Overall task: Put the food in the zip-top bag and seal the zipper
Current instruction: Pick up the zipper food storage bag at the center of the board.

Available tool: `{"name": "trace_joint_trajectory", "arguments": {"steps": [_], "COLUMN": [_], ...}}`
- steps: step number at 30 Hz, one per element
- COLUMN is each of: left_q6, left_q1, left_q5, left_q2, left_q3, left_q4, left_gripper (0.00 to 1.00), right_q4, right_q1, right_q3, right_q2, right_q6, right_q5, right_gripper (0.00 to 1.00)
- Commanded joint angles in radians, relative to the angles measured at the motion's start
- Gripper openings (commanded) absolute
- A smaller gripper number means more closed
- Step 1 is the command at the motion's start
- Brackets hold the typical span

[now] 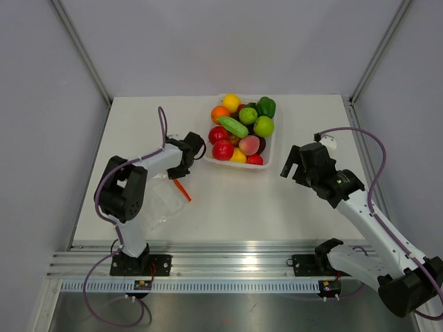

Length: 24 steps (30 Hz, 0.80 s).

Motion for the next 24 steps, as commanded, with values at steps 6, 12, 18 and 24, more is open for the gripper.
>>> {"name": "trace_joint_trajectory", "arguments": {"steps": [6, 12, 18, 24], "left_q6": [0.121, 0.189, 0.167, 0.150], "left_q1": [0.000, -0.002, -0.003, -0.003], "left_q5": [0.174, 0.374, 0.485, 0.533], "left_q2": [-0.291, -0.566, -0.715, -0.729], "left_q3": [-0.085, -0.174, -0.218, -0.230], "left_q4": [0.118, 0.181, 0.250, 0.259], "left_gripper": [0.00, 0.00, 0.00, 0.00], "right_q4": [0.018, 0.069, 0.142, 0.240], "right_q1": [0.008, 0.141, 0.389, 0.443], "right_q3": [0.050, 0.131, 0.283, 0.385], "right_q2": [-0.019, 0.030, 0.203, 0.388], "right_q6": [-0.042, 0.010, 0.059, 0.095], "right_q5": [-0.112, -0.168, -0.102, -0.154], "right_gripper": [1.00, 1.00, 1.00, 0.93]}}
